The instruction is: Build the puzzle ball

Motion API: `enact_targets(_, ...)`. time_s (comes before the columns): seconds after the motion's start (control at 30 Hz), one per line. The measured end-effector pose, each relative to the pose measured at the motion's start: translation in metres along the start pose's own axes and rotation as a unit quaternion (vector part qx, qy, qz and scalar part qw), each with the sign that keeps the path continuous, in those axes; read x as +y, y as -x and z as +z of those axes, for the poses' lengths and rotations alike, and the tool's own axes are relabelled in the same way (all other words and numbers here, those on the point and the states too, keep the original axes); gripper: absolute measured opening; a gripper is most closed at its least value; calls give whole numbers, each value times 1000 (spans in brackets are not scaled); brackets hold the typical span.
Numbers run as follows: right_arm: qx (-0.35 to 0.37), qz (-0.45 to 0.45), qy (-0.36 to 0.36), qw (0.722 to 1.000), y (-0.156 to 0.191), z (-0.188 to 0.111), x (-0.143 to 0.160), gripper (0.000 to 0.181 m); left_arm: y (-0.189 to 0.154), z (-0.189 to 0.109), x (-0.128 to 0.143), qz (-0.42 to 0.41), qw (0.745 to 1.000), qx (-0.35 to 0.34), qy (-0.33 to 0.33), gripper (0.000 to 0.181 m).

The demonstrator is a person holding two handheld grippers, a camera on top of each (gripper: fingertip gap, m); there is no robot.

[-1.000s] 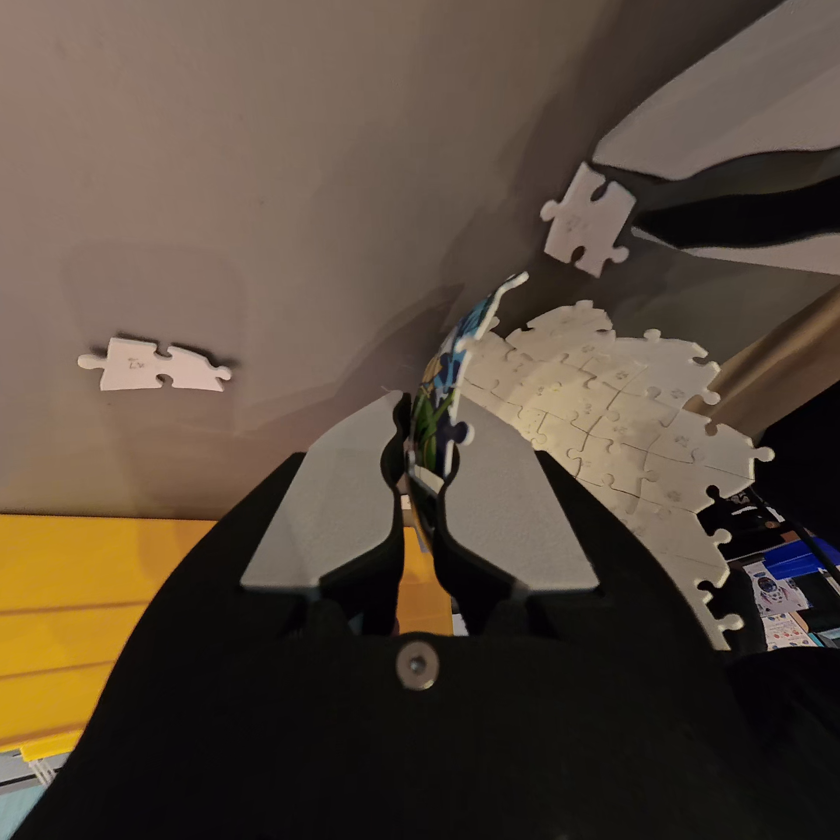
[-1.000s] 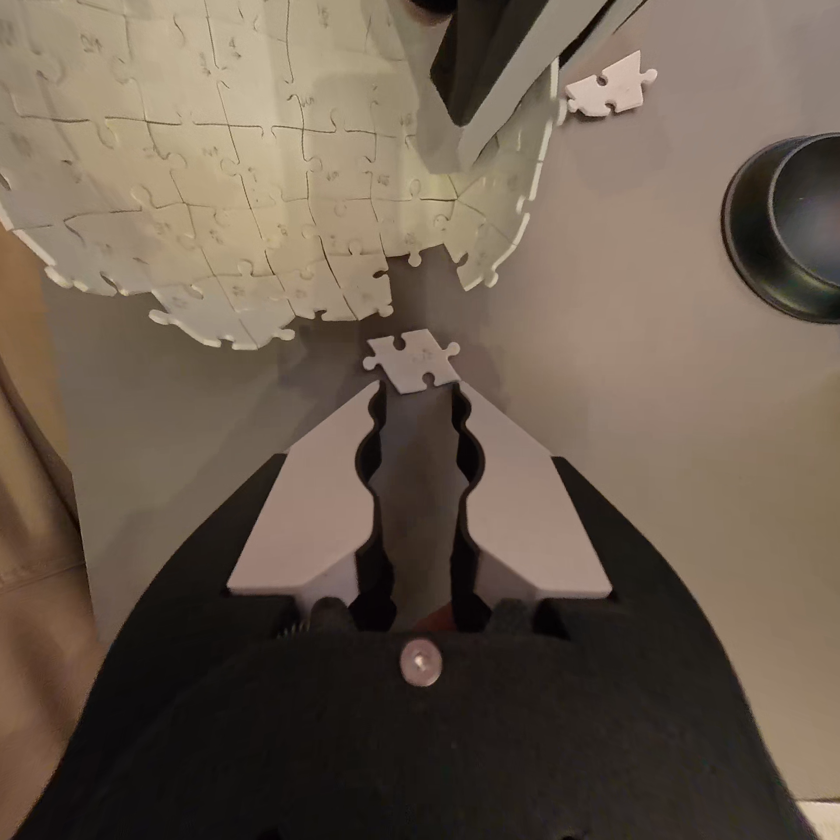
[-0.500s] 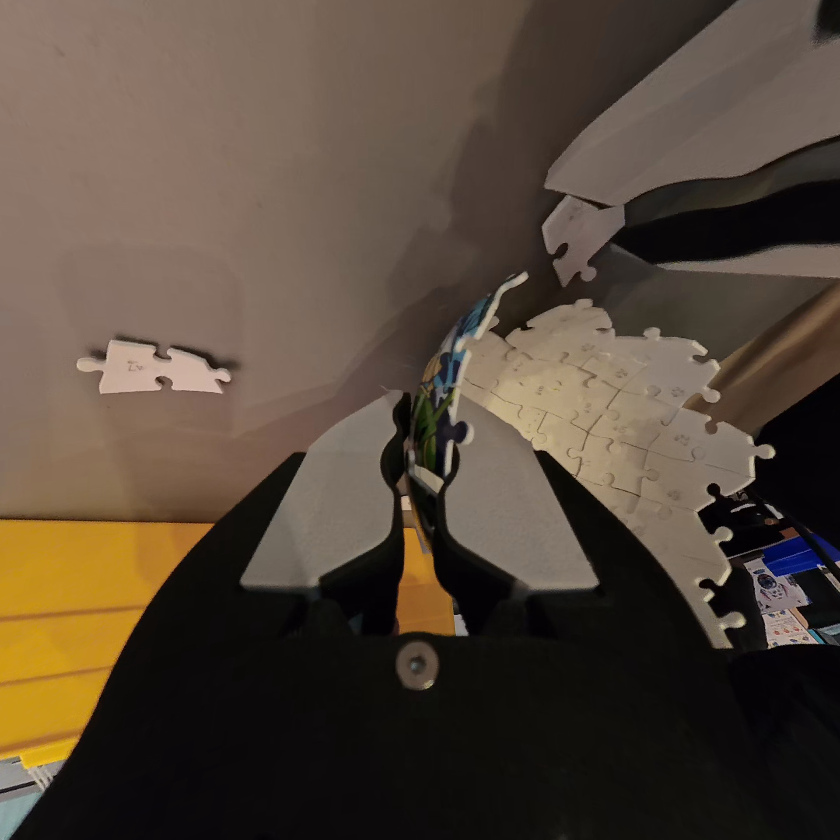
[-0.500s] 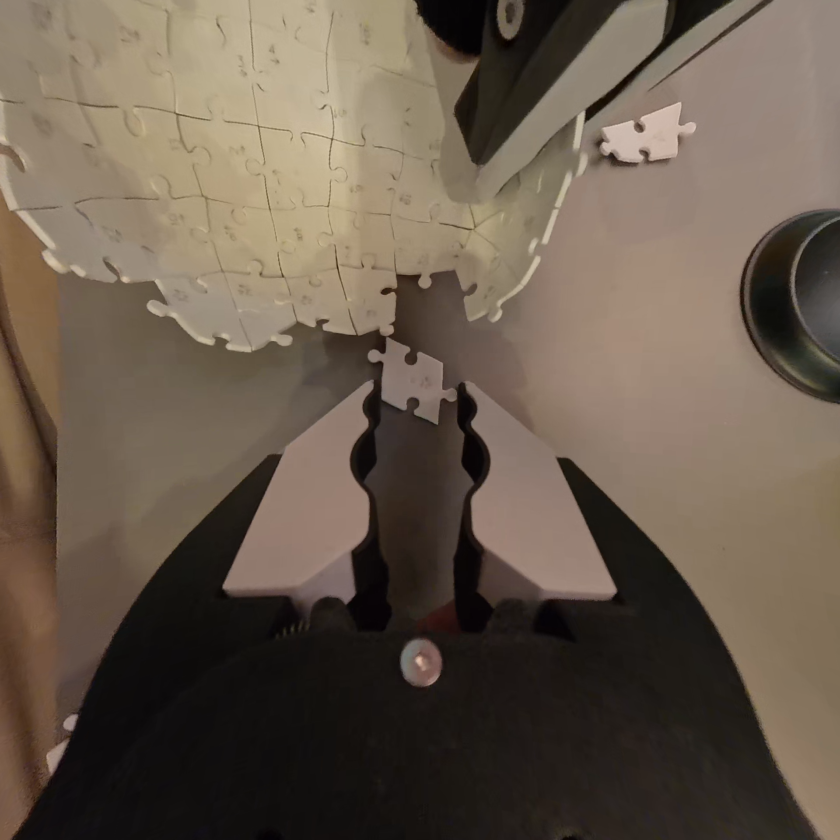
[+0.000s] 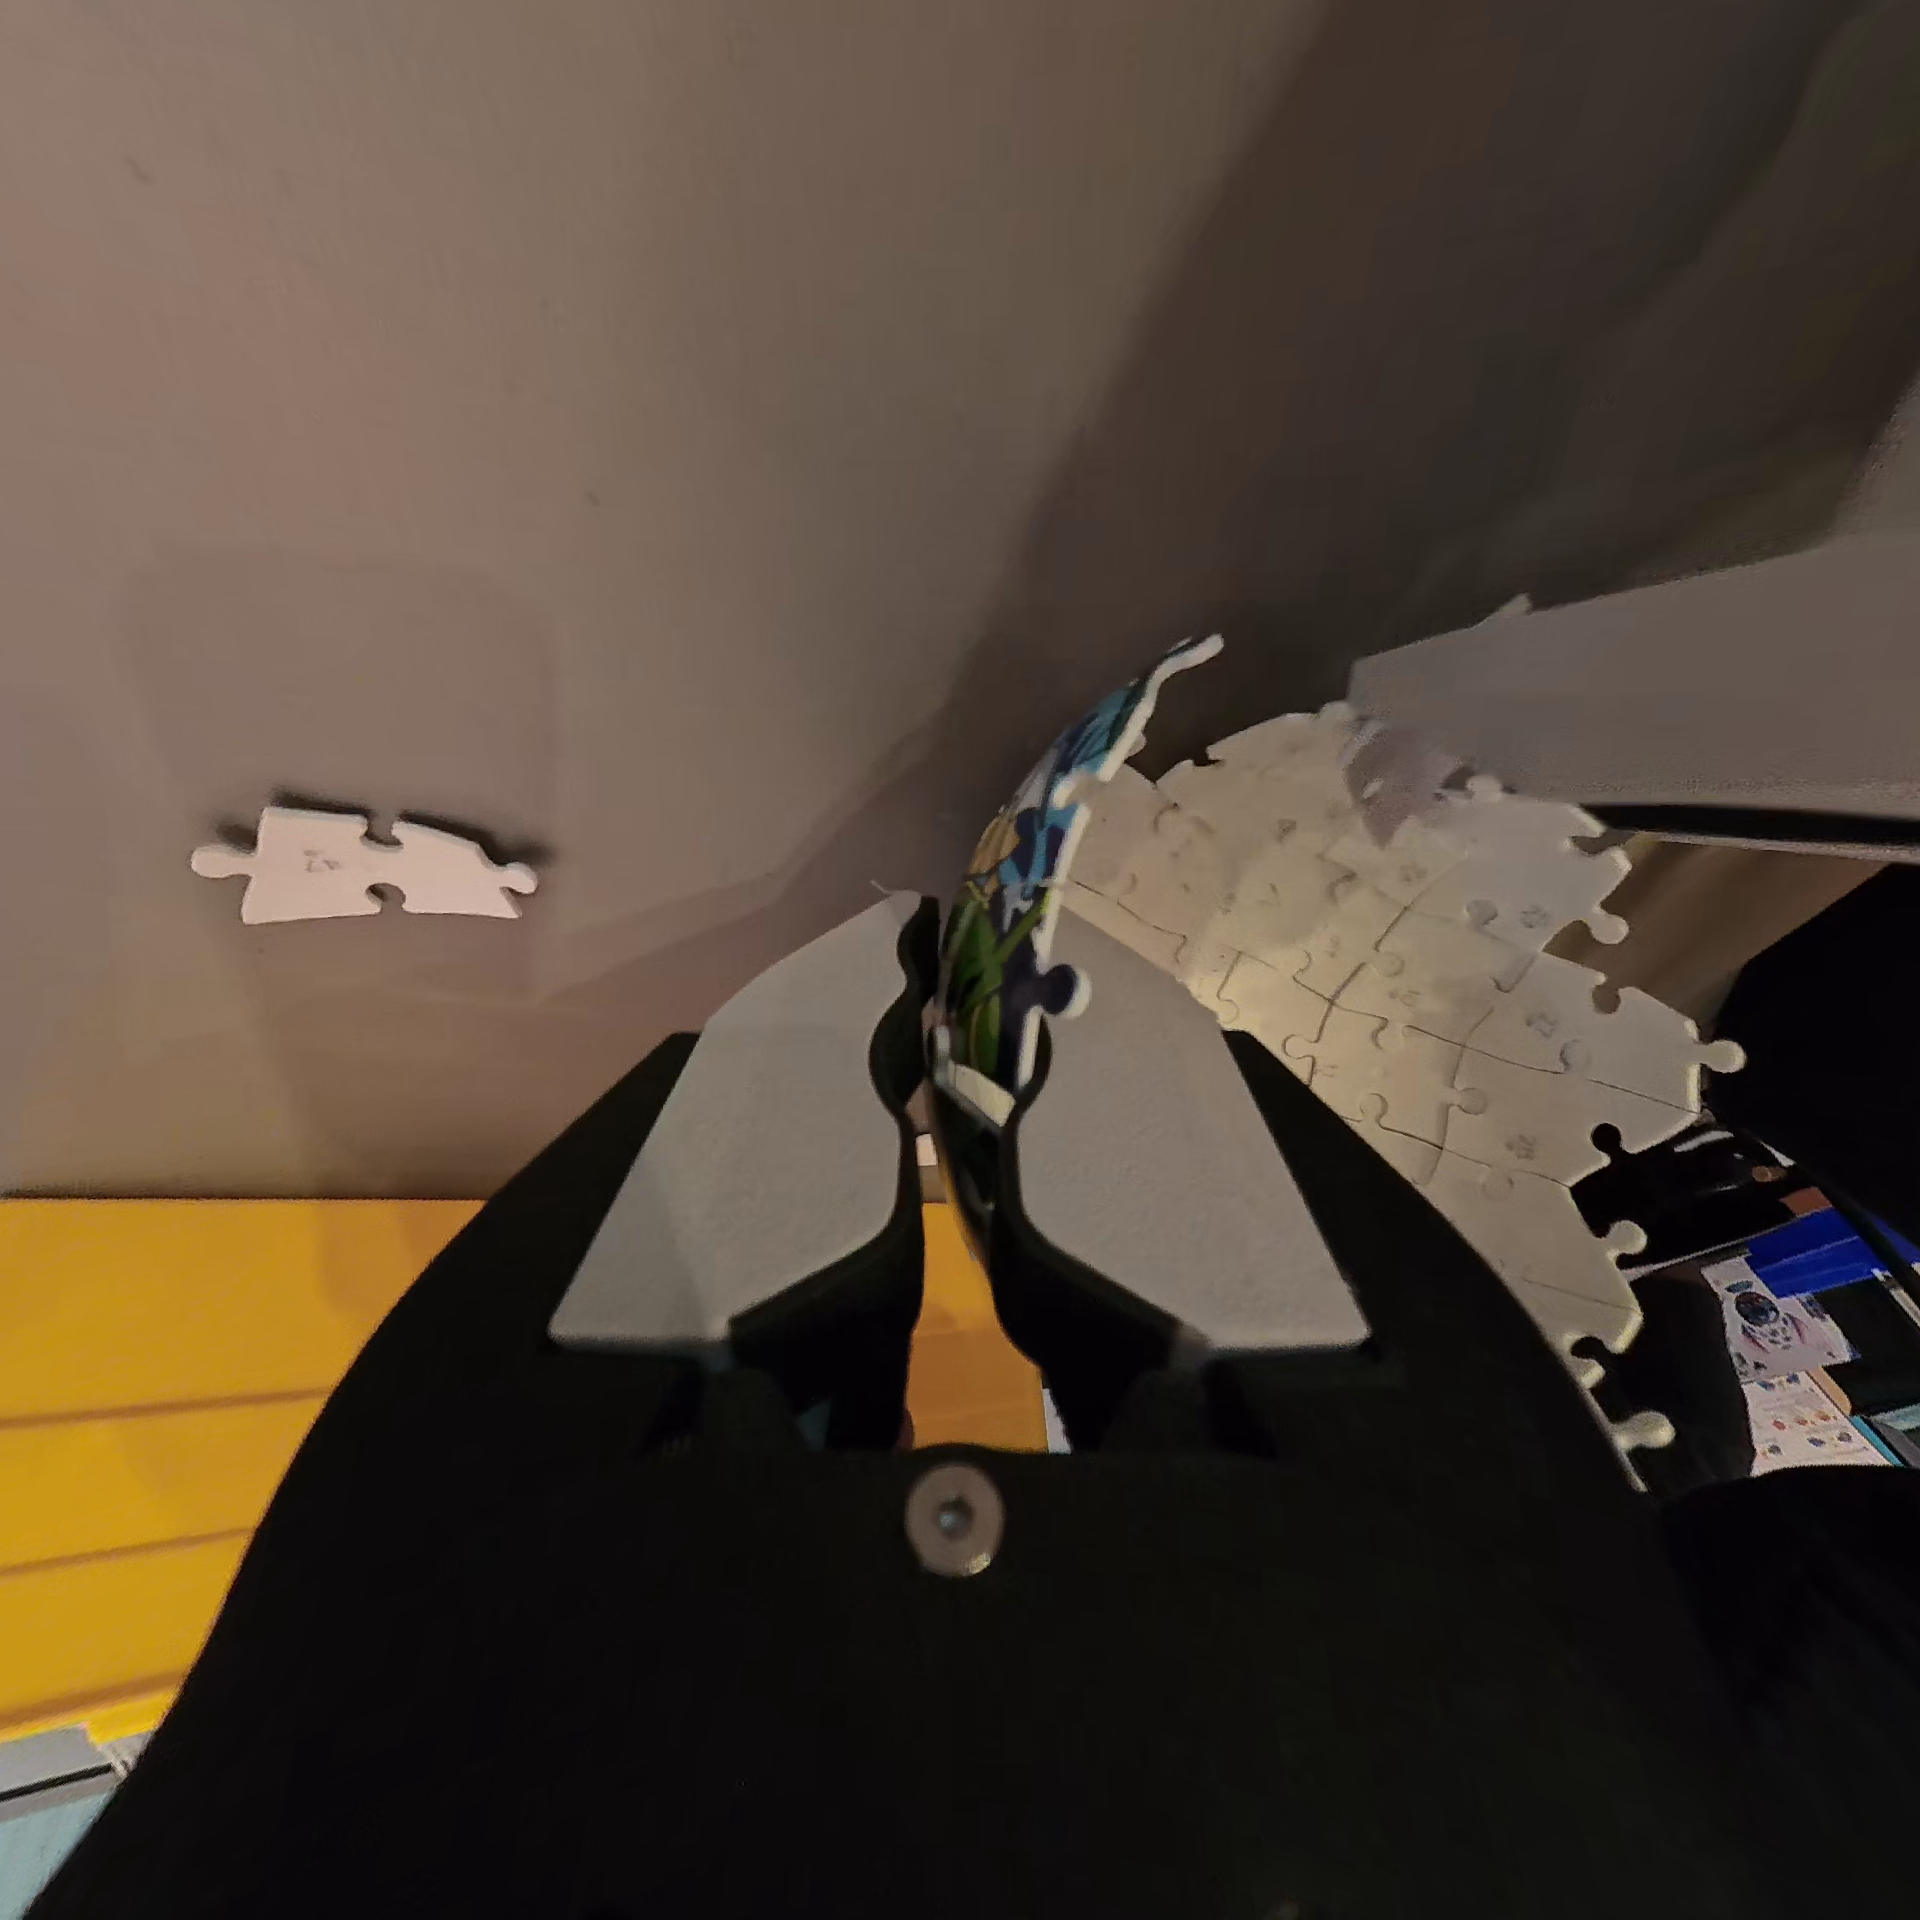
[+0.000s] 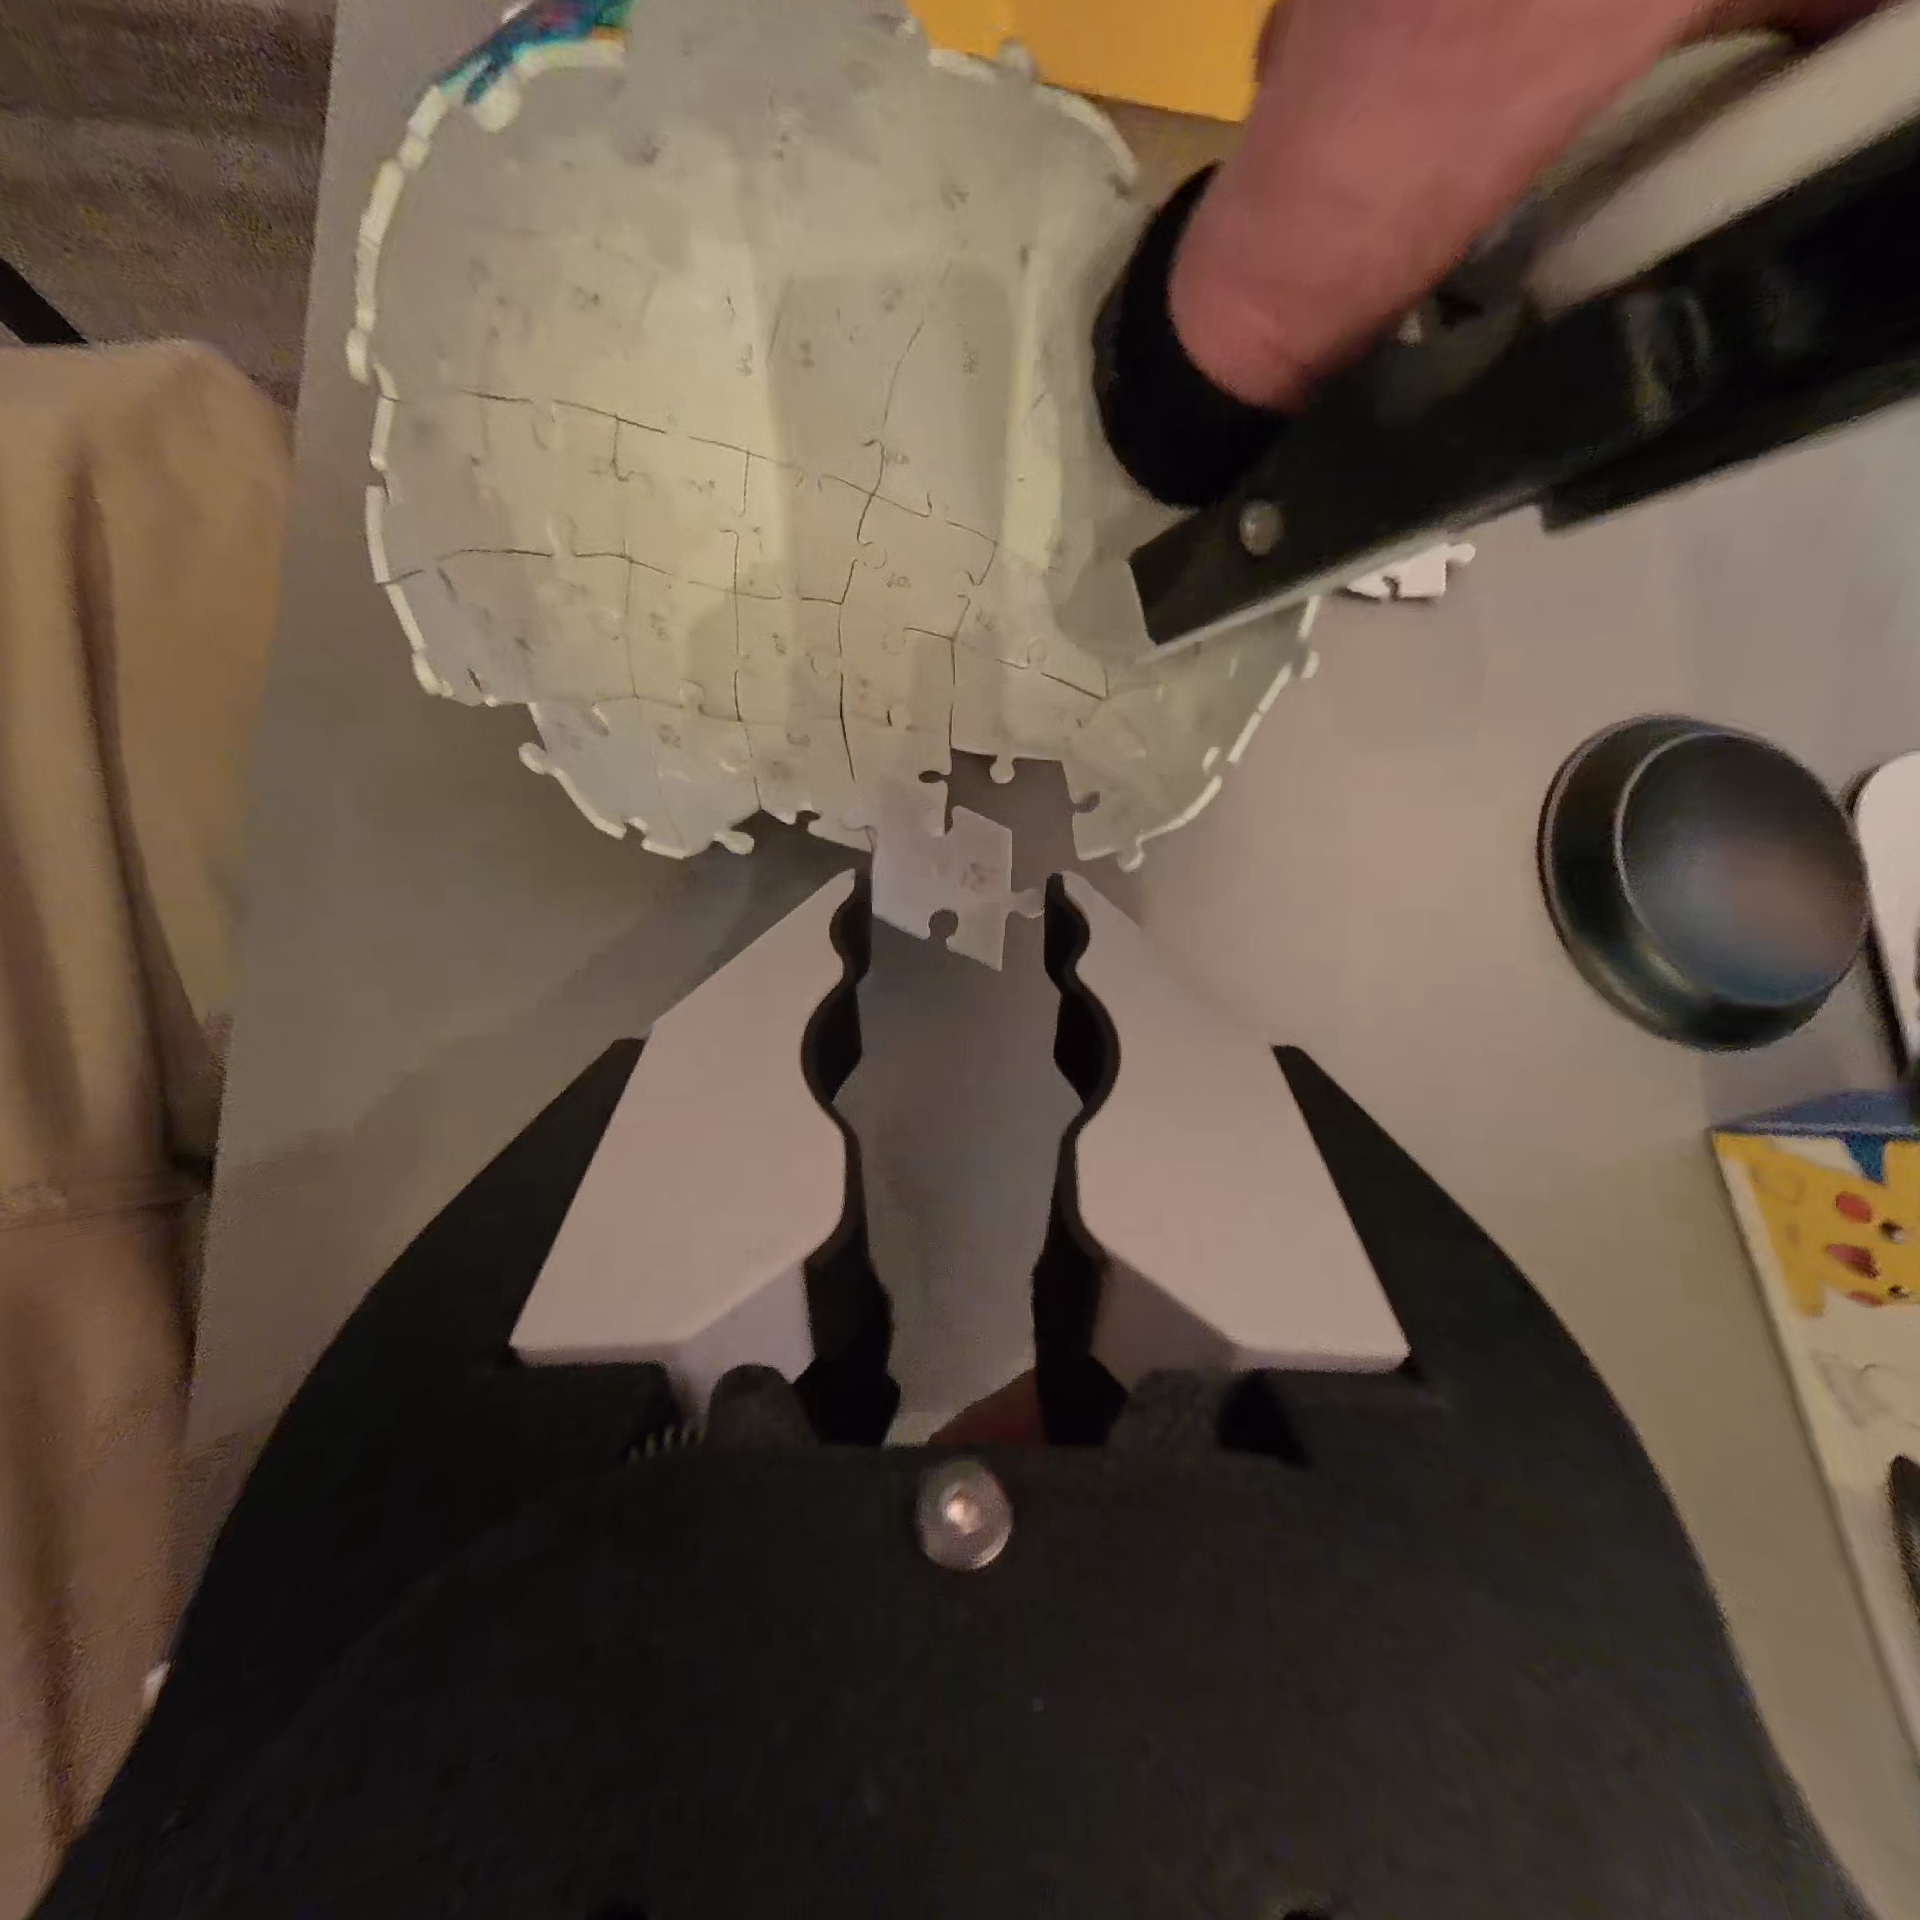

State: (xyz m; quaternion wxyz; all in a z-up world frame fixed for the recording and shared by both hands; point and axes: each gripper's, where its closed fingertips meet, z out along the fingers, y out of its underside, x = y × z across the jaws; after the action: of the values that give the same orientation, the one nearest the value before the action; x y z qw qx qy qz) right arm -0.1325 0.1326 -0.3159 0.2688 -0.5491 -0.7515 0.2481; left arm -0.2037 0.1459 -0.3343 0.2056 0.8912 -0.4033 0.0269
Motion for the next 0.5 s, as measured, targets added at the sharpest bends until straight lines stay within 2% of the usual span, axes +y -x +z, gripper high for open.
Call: enact_targets(0.5, 47, -92, 61, 993, -14, 23, -6, 32, 0, -1, -1, 0, 1000, 0, 12, 8)
